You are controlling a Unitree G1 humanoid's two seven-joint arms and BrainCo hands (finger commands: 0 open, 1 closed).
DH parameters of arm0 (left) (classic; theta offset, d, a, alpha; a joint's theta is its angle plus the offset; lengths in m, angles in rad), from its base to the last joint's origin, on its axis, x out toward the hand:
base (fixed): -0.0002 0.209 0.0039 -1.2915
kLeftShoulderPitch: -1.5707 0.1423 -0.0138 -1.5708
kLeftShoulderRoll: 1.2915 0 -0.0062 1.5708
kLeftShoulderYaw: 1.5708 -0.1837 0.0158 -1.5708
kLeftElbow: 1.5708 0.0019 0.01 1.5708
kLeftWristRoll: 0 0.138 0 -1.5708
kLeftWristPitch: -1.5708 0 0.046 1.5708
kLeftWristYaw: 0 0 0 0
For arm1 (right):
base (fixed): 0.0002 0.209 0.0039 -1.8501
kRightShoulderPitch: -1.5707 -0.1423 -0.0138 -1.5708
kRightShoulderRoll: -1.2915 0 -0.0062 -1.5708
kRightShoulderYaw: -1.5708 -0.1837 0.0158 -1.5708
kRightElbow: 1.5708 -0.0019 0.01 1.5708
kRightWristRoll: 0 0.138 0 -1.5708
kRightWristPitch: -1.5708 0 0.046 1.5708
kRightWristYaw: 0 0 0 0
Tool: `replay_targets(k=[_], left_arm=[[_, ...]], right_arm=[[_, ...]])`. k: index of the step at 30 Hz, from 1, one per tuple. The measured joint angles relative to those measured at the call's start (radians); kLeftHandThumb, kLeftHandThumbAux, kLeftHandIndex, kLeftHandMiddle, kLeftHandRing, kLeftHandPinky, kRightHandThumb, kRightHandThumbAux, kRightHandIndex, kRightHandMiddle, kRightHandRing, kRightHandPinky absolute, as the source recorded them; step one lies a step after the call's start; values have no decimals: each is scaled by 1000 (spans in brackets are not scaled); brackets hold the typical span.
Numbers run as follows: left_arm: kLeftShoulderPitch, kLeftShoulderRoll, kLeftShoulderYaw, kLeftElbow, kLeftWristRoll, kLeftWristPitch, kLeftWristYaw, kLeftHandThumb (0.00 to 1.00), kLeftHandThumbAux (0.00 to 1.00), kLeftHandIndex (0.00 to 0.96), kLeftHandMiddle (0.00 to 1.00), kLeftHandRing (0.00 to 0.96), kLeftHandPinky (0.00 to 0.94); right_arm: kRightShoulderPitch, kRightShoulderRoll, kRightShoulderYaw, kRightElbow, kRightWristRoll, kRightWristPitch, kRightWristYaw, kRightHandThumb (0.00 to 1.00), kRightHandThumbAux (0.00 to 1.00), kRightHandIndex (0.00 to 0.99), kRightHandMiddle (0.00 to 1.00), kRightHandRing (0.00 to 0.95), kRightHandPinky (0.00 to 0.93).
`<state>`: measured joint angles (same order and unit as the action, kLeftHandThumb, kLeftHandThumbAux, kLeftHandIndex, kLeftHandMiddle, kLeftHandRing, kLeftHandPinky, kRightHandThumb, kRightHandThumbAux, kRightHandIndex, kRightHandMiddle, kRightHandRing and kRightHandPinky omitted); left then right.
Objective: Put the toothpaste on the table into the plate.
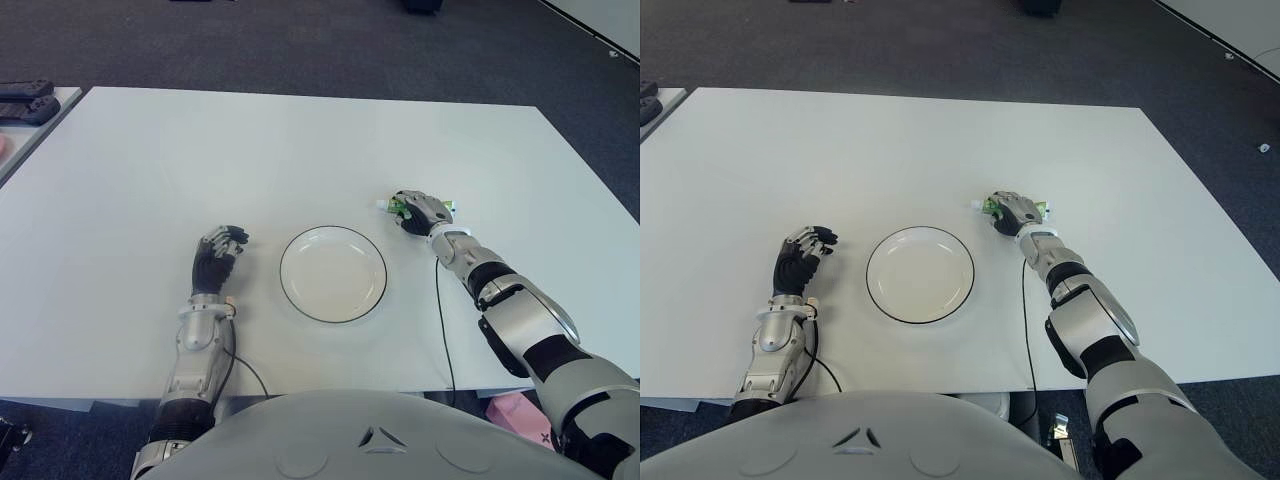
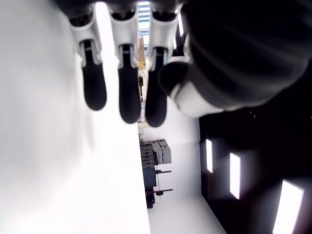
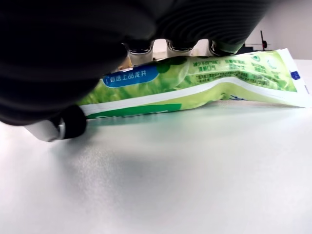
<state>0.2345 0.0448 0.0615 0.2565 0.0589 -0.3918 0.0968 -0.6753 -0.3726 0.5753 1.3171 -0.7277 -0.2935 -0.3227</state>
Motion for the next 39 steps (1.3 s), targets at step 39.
replay_targets(k=[39], left_arm=[[-1, 0, -1, -3, 1, -9, 0, 717, 723, 426, 453, 432, 429]], right_arm=[[16, 1, -55, 2, 29, -6, -179, 845, 679, 412, 572, 823, 823]])
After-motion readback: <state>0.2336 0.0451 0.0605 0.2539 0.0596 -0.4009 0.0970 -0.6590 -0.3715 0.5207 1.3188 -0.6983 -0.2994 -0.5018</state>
